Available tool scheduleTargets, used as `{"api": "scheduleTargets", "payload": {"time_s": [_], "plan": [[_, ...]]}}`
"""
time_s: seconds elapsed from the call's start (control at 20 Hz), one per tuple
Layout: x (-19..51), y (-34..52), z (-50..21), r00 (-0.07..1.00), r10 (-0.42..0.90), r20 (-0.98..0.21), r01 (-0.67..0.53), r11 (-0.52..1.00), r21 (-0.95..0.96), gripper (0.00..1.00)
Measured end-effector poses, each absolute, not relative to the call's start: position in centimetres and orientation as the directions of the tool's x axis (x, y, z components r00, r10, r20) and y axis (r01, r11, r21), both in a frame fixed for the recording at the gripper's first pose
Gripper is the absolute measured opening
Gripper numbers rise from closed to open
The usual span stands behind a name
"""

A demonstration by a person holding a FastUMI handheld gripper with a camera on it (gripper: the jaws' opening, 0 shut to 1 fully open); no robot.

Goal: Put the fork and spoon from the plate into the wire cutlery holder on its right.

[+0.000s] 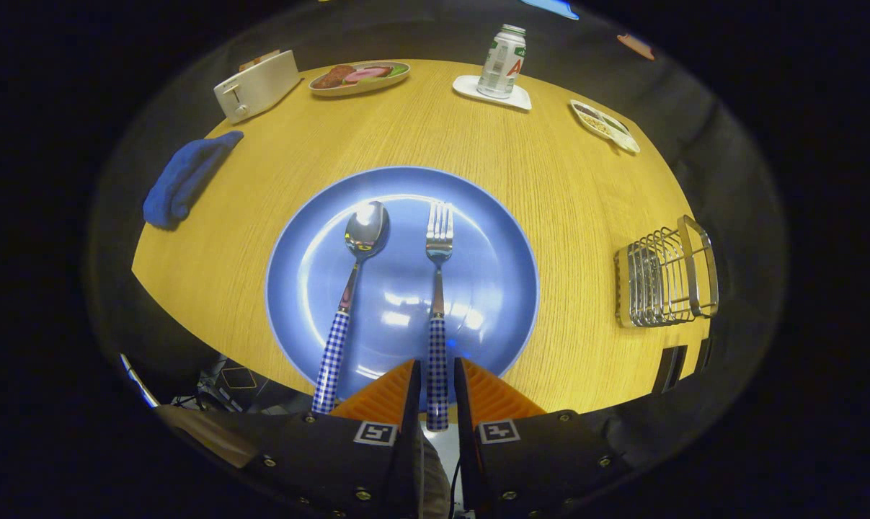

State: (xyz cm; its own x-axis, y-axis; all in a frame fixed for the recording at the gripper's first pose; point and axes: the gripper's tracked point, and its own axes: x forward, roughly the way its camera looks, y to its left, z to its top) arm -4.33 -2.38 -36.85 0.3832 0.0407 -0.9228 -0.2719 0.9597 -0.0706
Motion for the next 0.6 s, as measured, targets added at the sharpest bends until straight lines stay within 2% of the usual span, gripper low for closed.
{"api": "scheduleTargets", "payload": {"time_s": [0.25, 0.3, 0.6], "plan": [[-4.0, -2.5, -39.0, 0.332, 0.012, -0.943, -0.304, 0.948, -0.095, 0.27], [-4.1, -2.9, -38.4, 0.312, 0.005, -0.95, -0.296, 0.951, -0.092, 0.09], [-4.4, -4.0, -35.5, 0.24, 0.062, -0.969, -0.307, 0.952, -0.015, 0.09]]}}
